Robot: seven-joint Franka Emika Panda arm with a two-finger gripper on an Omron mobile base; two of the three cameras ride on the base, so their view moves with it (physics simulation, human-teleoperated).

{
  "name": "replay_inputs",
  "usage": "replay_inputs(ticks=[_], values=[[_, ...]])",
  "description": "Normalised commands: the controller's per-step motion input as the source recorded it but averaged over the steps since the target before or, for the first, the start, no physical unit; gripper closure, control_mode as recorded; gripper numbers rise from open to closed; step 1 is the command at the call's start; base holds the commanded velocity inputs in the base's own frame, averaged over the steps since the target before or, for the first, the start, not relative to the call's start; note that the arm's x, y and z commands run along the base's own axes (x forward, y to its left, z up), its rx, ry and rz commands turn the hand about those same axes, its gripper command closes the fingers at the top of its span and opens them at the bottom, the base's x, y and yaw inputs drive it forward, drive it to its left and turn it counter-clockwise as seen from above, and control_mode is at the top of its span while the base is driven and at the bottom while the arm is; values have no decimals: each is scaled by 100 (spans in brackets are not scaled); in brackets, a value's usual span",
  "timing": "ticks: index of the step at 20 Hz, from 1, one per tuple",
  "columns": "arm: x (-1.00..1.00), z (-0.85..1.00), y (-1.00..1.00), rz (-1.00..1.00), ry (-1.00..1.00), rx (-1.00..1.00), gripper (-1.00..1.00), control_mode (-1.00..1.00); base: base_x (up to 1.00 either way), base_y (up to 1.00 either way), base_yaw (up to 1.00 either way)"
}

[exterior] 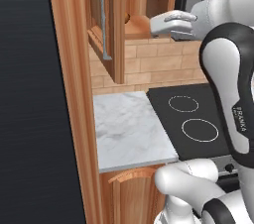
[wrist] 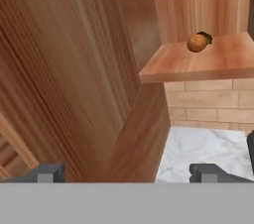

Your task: Pick the tangerine, sweet potato from the counter and place them in the cabinet. Then close the cabinet.

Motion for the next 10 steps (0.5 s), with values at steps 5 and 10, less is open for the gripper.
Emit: replay_inputs(ticks=[5,10], values=[[-71,0,21,0,1,-3,-100,-100,0,0,0],[-54,0,28,0,1,-3,-100,-100,0,0,0]])
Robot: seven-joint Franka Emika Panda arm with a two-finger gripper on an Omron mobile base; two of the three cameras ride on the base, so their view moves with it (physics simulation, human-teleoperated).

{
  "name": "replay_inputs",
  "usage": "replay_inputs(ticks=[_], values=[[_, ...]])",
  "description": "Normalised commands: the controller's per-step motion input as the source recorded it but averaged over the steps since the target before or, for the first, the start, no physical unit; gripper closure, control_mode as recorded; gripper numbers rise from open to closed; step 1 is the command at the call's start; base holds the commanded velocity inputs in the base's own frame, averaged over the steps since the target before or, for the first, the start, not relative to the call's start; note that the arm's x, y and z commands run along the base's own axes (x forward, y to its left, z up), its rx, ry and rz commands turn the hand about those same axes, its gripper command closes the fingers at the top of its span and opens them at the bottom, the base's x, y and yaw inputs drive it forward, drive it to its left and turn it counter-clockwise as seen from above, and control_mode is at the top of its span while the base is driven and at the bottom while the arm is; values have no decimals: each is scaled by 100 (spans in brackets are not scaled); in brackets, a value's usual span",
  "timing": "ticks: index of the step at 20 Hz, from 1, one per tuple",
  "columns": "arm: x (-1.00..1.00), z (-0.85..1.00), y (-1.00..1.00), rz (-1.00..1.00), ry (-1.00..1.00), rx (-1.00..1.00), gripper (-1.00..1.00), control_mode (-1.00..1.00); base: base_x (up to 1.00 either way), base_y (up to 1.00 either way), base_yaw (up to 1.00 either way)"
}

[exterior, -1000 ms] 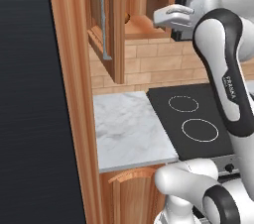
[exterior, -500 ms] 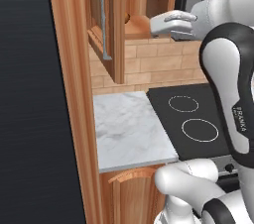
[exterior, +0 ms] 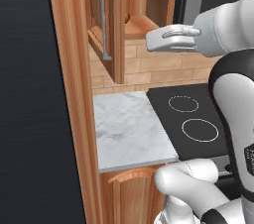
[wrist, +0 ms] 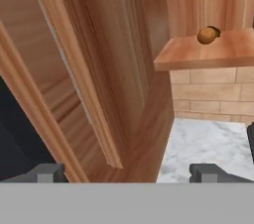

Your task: Pick the tangerine, sweet potato from the counter and place them in the cabinet. Then close the cabinet.

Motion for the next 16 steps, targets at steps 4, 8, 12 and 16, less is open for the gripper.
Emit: replay_inputs(ticks=[4,8,12,16], values=[[-49,0,18,0,0,-3,-100,-100,0,0,0],[-25,0,23,0,4,-2,-100,-100,0,0,0],[6,0,24,0,7,-2,-100,-100,0,0,0],[45,0,8,-3,6,-1,-100,-100,0,0,0]])
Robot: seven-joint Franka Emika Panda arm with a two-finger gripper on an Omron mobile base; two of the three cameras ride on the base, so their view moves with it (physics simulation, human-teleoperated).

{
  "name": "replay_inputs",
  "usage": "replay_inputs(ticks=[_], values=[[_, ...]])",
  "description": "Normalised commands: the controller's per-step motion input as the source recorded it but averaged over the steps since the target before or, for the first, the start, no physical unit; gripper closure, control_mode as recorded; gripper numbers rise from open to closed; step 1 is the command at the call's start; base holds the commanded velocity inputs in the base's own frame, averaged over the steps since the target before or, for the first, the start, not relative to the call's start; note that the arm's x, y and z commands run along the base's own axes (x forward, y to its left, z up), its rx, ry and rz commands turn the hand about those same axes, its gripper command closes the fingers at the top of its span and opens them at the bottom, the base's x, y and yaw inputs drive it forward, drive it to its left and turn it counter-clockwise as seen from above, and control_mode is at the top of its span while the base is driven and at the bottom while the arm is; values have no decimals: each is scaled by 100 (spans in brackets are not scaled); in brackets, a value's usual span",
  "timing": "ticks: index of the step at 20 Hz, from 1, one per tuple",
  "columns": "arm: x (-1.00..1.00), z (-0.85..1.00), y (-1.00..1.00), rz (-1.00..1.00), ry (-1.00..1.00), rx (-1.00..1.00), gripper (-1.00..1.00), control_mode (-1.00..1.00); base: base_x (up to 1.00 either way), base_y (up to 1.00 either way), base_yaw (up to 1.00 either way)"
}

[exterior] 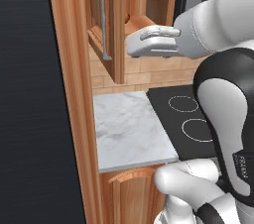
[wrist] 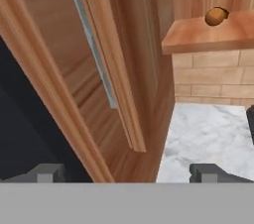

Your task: Pick the tangerine, sweet potato from the counter and place them in the cabinet. Then close the cabinet.

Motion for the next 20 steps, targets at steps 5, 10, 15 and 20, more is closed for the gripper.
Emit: replay_inputs(ticks=[5,10,15,20], values=[[31,0,0,-5,1,-3,-100,-100,0,0,0],[25,-15,5,-5,0,-7,-100,-100,0,0,0],[7,-29,3,0,-4,-9,-100,-100,0,0,0],[5,-47,0,3,-21,-7,-100,-100,0,0,0]])
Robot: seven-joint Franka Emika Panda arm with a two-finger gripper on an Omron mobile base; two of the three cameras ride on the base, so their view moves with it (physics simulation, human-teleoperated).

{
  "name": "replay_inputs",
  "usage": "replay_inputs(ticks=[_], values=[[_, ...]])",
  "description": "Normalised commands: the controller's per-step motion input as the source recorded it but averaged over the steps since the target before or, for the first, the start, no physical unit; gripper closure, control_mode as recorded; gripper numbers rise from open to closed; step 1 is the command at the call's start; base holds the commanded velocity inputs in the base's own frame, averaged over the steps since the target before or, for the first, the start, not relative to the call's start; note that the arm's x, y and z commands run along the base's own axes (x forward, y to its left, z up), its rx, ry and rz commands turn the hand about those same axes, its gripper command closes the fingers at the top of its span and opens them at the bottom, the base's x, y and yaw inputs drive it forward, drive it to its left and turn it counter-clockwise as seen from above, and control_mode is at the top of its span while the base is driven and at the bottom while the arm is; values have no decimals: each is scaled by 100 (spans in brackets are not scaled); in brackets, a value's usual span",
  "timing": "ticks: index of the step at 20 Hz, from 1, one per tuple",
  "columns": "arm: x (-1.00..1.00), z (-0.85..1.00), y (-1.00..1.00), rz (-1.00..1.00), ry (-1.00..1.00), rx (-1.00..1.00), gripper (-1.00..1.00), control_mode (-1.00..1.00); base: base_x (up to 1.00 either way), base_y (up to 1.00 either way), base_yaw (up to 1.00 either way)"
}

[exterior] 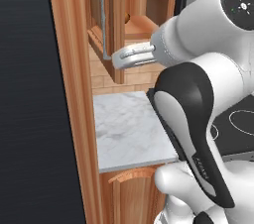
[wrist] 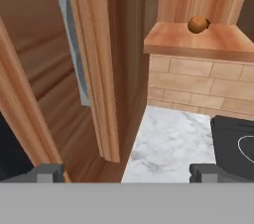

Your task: Pick the tangerine, sweet potato from the counter and place them in the cabinet. Then close the cabinet.

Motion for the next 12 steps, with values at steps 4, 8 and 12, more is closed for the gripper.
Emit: replay_inputs(ticks=[4,8,12], values=[[18,-39,0,10,-22,-3,-100,-100,0,0,0],[51,-28,0,13,-7,0,-100,-100,0,0,0],[40,-8,3,11,0,0,-100,-100,0,0,0]])
